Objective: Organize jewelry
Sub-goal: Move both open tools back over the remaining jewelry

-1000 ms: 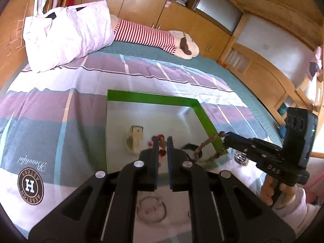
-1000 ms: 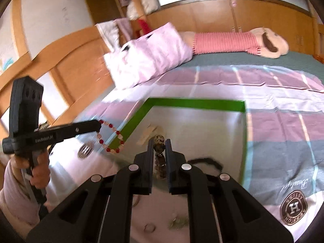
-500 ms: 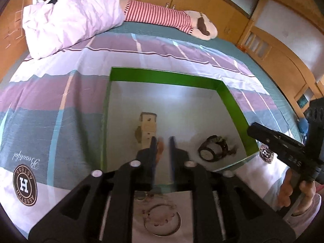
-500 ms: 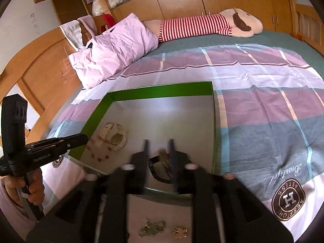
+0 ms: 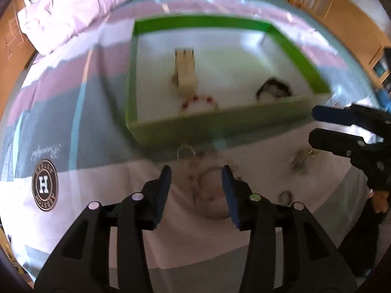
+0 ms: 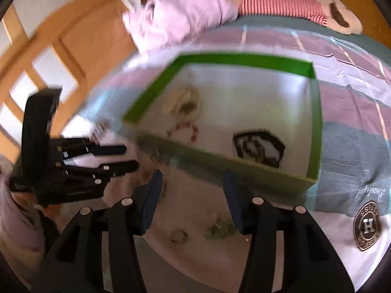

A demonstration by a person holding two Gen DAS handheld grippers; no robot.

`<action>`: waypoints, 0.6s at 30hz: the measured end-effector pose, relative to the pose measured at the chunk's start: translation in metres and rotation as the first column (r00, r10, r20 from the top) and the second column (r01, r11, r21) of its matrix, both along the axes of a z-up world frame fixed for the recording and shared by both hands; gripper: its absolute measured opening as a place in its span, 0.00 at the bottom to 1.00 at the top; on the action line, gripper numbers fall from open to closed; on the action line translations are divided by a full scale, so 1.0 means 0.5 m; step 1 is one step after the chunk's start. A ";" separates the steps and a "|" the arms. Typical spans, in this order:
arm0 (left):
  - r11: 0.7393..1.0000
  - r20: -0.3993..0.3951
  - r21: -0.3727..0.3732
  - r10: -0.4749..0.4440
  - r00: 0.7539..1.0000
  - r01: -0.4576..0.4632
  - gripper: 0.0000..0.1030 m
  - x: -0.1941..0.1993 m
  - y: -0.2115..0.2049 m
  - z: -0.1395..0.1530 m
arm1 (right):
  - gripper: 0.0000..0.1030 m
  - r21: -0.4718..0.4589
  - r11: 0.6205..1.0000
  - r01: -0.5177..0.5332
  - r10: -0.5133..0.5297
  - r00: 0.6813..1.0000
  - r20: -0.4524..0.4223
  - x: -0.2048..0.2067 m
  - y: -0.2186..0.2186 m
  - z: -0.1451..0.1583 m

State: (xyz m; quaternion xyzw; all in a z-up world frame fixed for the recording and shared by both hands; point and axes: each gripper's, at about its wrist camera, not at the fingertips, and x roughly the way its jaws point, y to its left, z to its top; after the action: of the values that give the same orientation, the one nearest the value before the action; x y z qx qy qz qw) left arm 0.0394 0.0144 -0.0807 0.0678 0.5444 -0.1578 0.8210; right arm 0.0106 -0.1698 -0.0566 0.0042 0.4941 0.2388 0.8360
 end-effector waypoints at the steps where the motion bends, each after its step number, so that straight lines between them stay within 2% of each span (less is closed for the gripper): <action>1: 1.000 -0.009 0.010 0.005 1.000 -0.005 0.48 0.003 0.000 -0.008 | 0.50 -0.027 1.000 0.004 -0.004 1.000 -0.010 0.002 0.003 -0.007; 4: 1.000 -0.028 0.010 0.021 0.999 -0.021 0.56 0.010 0.001 -0.020 | 0.50 -0.078 0.996 0.045 -0.048 0.998 -0.042 0.009 -0.005 -0.030; 7: 1.000 -0.034 -0.003 0.022 0.999 -0.022 0.56 0.010 0.004 -0.021 | 0.50 -0.063 0.994 0.091 -0.096 0.992 -0.081 0.016 -0.024 -0.037; 9: 1.000 -0.040 -0.007 0.020 0.999 -0.021 0.56 0.012 0.003 -0.023 | 0.54 -0.057 0.993 0.105 -0.110 0.990 -0.088 0.020 -0.032 -0.039; 13: 1.000 -0.061 -0.016 -0.001 0.998 0.000 0.54 0.009 -0.016 -0.041 | 0.56 -0.066 0.993 0.102 -0.107 0.990 -0.088 0.017 -0.030 -0.044; 14: 1.000 -0.063 -0.011 -0.002 0.998 0.001 0.51 0.010 -0.019 -0.045 | 0.56 -0.068 0.993 0.099 -0.105 0.990 -0.089 0.020 -0.027 -0.042; 16: 1.000 -0.071 -0.008 0.011 0.997 -0.012 0.20 0.013 -0.017 -0.051 | 0.56 -0.076 0.993 0.092 -0.099 0.991 -0.089 0.020 -0.025 -0.043; 18: 0.999 -0.080 -0.014 0.036 0.996 -0.038 0.10 0.019 -0.004 -0.054 | 0.56 -0.081 0.993 0.092 -0.099 0.991 -0.088 0.019 -0.026 -0.044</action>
State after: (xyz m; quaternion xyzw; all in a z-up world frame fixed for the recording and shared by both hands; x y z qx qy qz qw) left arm 0.0489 0.0123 -0.1074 0.0450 0.5766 -0.1493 0.8020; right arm 0.0202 -0.1826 -0.0785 0.0067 0.5400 0.1792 0.8223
